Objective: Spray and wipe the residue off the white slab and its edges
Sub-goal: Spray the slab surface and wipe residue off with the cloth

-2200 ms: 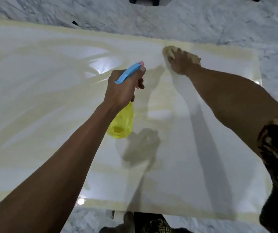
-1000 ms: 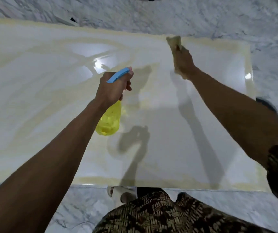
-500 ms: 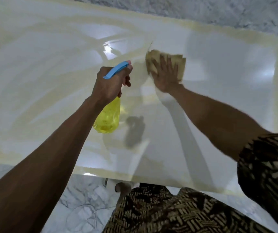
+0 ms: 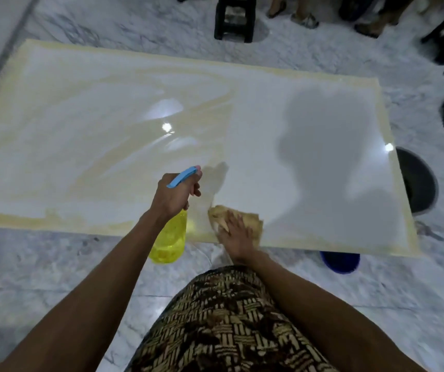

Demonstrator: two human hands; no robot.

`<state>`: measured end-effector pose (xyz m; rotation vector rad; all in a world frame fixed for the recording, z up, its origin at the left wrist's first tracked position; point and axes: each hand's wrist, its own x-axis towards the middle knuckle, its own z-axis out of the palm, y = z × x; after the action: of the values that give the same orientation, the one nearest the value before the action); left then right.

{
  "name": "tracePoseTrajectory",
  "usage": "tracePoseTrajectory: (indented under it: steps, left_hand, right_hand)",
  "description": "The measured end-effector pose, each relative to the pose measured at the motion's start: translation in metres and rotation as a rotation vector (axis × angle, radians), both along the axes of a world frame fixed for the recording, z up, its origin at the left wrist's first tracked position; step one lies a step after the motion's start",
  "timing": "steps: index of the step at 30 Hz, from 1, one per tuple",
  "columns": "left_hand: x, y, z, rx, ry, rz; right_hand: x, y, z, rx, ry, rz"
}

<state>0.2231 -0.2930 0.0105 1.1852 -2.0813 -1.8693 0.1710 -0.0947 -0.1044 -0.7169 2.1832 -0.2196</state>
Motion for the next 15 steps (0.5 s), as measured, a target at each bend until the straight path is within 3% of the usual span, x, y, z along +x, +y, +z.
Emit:
tracePoseTrajectory:
  steps: [1, 4, 7, 10, 15]
  left_hand:
    - [0.007, 0.002, 0.005, 0.001, 0.009, -0.004]
    - [0.019, 0.004, 0.024, -0.018, 0.034, -0.025]
    - [0.022, 0.0, 0.049, -0.062, 0.067, -0.051]
    - [0.025, -0.005, 0.07, -0.119, 0.074, -0.074]
    - [0.036, -0.021, 0.089, -0.118, 0.042, -0.018]
  right_hand:
    - [0.002, -0.005, 0.01, -0.034, -0.076, -0.087]
    - [-0.006, -0.023, 0.04, -0.228, -0.364, -0.608]
    - [-0.012, -0.033, 0.07, -0.596, -0.749, -0.93]
    - [-0.025, -0.046, 0.11, -0.882, -0.954, -0.982]
    - [-0.045, -0.075, 0.156, -1.002, -0.994, -0.94]
